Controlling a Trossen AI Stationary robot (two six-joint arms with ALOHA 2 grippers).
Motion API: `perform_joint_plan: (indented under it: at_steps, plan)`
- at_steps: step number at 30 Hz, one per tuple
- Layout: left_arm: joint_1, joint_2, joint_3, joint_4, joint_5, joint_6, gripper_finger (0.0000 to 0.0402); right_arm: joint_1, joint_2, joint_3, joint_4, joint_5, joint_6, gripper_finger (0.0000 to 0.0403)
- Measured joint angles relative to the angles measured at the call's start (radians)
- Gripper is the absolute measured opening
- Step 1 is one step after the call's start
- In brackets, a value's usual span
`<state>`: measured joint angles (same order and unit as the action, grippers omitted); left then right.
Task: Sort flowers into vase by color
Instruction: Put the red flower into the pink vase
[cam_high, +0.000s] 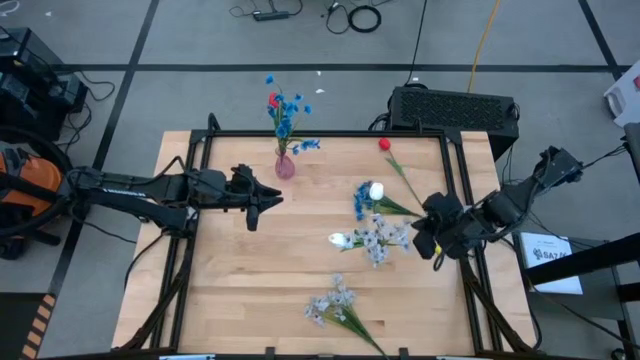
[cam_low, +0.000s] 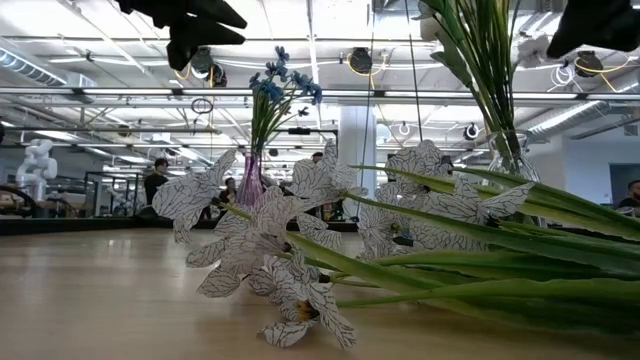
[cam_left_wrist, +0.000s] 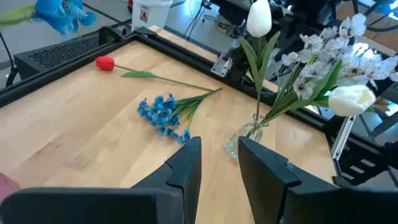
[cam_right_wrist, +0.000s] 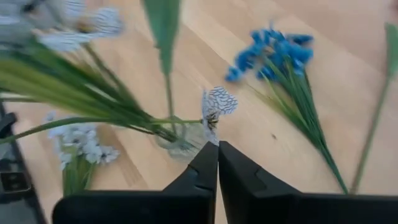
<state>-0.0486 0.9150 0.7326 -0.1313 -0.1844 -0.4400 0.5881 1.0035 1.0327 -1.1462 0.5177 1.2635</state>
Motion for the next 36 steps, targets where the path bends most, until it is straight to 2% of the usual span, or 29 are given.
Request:
perform_joint_plan:
  at_steps: [6, 11, 14, 16, 21, 24, 29, 36]
  plan:
    - [0.0, 0.0, 0.0, -0.055, 0.001, -0.043, 0.0111, -0.007, 0.046, 0.0, -0.075, -0.006, 0.136, 0.0001]
    - [0.0, 0.0, 0.0, -0.096, 0.001, -0.053, 0.0111, -0.02, 0.041, 0.0, -0.148, -0.173, 0.24, 0.0001]
    - [0.0, 0.0, 0.0, -0.099, 0.001, -0.052, 0.0111, -0.052, 0.04, 0.0, -0.26, -0.216, 0.366, 0.0001]
    - [0.0, 0.0, 0.0, -0.099, 0.001, -0.052, 0.0111, -0.08, 0.04, 0.0, -0.285, -0.236, 0.39, 0.0]
    - [0.0, 0.0, 0.0, -0.099, 0.001, -0.052, 0.0111, -0.164, 0.04, 0.0, -0.263, -0.261, 0.289, 0.0]
    - [0.0, 0.0, 0.0, -0.099, 0.001, -0.052, 0.0111, -0.196, 0.04, 0.0, -0.15, -0.286, 0.213, 0.0]
    - [0.0, 0.0, 0.0, -0.112, 0.001, -0.052, 0.0111, -0.202, 0.04, 0.0, 0.044, -0.282, 0.117, 0.0]
    - [0.0, 0.0, 0.0, -0.151, 0.001, -0.052, 0.0111, -0.2, 0.04, 0.0, 0.118, -0.293, 0.104, 0.0]
